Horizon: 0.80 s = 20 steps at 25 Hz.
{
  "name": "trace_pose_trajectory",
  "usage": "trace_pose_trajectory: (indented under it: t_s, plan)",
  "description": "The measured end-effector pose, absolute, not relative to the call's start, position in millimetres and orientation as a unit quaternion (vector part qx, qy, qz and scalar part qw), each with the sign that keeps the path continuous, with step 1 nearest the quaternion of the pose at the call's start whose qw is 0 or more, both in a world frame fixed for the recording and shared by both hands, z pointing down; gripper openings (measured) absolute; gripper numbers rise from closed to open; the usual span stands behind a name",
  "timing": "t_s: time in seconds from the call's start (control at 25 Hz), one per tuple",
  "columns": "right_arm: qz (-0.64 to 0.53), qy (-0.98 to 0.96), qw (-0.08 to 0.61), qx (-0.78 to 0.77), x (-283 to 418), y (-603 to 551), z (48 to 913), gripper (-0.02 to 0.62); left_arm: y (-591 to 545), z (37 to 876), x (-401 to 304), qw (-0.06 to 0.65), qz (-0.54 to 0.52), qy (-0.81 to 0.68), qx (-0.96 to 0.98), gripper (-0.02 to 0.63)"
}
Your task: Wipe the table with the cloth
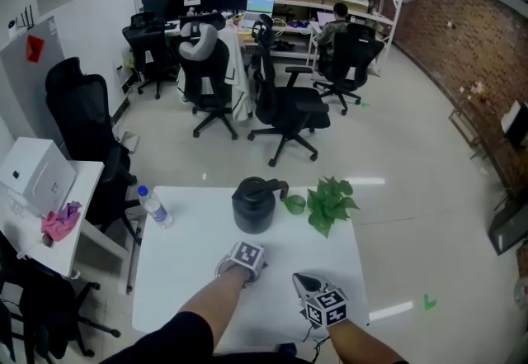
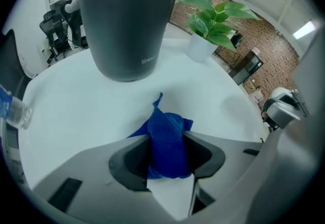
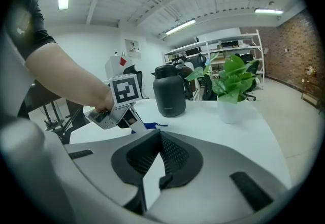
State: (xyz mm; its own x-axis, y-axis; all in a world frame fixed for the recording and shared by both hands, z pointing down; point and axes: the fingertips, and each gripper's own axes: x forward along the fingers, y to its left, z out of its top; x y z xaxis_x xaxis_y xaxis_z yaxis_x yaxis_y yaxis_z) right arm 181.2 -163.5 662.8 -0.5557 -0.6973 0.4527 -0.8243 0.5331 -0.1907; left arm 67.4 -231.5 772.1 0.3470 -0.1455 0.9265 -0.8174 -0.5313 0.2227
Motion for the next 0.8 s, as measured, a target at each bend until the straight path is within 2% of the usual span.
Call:
trace_pose_trajectory:
  t_s: [0.36, 0.6, 0.8]
  plan:
    - [0.203, -0.848, 0.170, 0.459, 202, -157, 671, 0.009, -260, 767, 68, 0.347, 0.456, -0.338, 0.747, 0.173]
    - [0.190, -0.861, 0.166, 0.442, 176, -164, 662, 0.009, -231, 741, 79, 0.348, 0.427, -0.315, 0.773, 0.172]
    - [0.187, -0.866, 0.165, 0.434, 161, -161, 658, 0.009, -217, 759, 69, 0.343, 0.449, -0.312, 0.764, 0.172]
